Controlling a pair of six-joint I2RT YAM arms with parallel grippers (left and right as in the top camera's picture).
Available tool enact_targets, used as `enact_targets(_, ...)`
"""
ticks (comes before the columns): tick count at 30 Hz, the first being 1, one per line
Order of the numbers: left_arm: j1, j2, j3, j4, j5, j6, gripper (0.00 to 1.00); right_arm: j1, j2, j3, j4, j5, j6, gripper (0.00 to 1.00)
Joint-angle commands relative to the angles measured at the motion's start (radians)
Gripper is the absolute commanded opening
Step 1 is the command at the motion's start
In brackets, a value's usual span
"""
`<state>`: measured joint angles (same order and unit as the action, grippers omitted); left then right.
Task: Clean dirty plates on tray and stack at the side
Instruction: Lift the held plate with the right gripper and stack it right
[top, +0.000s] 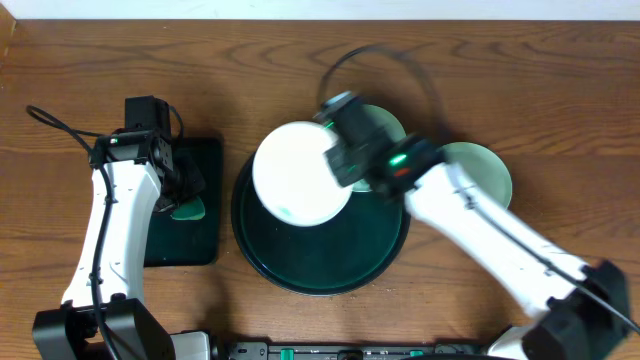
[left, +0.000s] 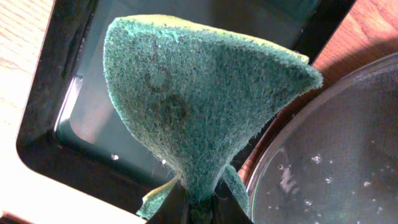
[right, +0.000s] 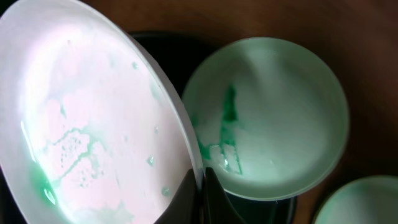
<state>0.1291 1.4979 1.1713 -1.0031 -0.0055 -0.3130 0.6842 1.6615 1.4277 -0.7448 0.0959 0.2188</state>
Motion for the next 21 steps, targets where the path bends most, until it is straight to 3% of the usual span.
enact_targets(1,0.004,0.003,0.024,-0.002,-0.002,0.018,0.07,-0.193,-0.128,0.039,-0.038,-0.24,0.067,0.01)
enact_targets(6,0.004,0.003,0.024,-0.002,-0.002,0.018,0.07,-0.497,-0.201,0.038,-0.188,-0.332,0.126,0.01)
enact_targets(11,0.004,0.003,0.024,-0.002,-0.002,0.018,0.07,-0.773,-0.194,0.012,-0.339,-0.305,0.123,0.01)
enact_targets(16,0.004,0.003,0.024,-0.002,-0.002,0.018,0.07,-0.956,-0.188,-0.102,-0.318,-0.209,0.121,0.01)
enact_targets(21,0.004,0.003,0.024,-0.002,-0.002,0.017,0.07,-1.019,-0.187,-0.248,-0.22,-0.26,0.126,0.01)
